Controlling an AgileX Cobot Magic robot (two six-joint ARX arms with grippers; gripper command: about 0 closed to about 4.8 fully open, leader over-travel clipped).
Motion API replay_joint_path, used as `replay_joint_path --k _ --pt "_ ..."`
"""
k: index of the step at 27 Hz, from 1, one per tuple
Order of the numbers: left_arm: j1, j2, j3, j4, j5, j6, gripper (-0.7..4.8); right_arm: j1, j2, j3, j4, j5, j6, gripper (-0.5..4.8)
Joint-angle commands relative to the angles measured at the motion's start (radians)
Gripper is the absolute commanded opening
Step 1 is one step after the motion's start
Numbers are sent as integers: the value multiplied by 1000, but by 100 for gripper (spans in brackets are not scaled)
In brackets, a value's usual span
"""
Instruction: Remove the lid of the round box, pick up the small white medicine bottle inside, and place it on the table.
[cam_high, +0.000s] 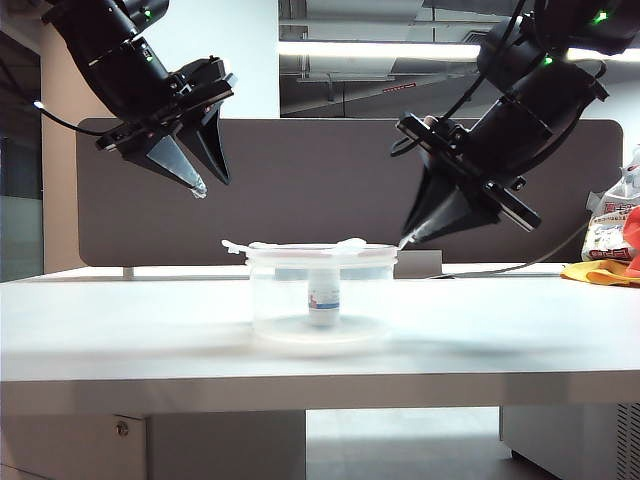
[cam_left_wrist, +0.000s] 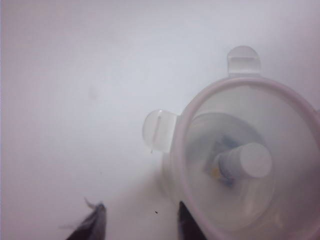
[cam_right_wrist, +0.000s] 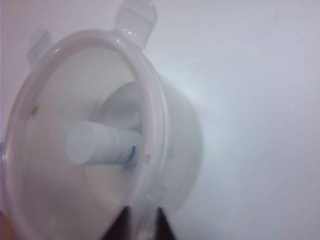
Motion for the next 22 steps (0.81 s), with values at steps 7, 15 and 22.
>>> replay_joint_path --k 7,15,22 --pt "-1 -4 6 4 -3 -2 183 2 -3 3 39 1 -9 -3" --pt "-1 -4 6 4 -10 6 183 2 -3 3 59 -14 -9 64" --pt "-1 -4 6 0 -10 9 184 2 -3 3 89 -28 -9 221"
